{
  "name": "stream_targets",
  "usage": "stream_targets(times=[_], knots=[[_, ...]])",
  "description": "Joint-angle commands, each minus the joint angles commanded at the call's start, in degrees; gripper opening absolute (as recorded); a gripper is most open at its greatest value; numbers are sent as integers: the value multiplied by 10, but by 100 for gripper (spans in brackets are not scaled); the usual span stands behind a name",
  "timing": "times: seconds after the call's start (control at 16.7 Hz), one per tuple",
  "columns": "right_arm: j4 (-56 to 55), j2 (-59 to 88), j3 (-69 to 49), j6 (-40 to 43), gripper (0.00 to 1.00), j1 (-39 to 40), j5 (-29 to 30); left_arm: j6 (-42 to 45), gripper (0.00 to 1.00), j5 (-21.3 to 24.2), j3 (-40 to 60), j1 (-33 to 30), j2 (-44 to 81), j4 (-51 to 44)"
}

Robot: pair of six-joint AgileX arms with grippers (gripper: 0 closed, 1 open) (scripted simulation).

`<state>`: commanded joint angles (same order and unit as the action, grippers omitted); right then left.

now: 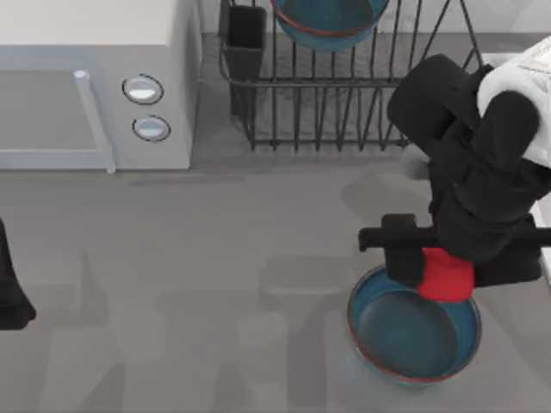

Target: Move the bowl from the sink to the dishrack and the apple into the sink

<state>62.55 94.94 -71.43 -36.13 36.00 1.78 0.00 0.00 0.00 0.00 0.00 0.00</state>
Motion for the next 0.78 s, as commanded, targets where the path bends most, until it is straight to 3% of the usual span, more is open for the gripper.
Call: stream_targets(times=[0.3,0.78], knots=[[-149,3,64,64,0,-84,-7,0,100,0,0,0,0,0],[-611,6,237,211,0,-319,-90,0,100,0,0,0,0,0]])
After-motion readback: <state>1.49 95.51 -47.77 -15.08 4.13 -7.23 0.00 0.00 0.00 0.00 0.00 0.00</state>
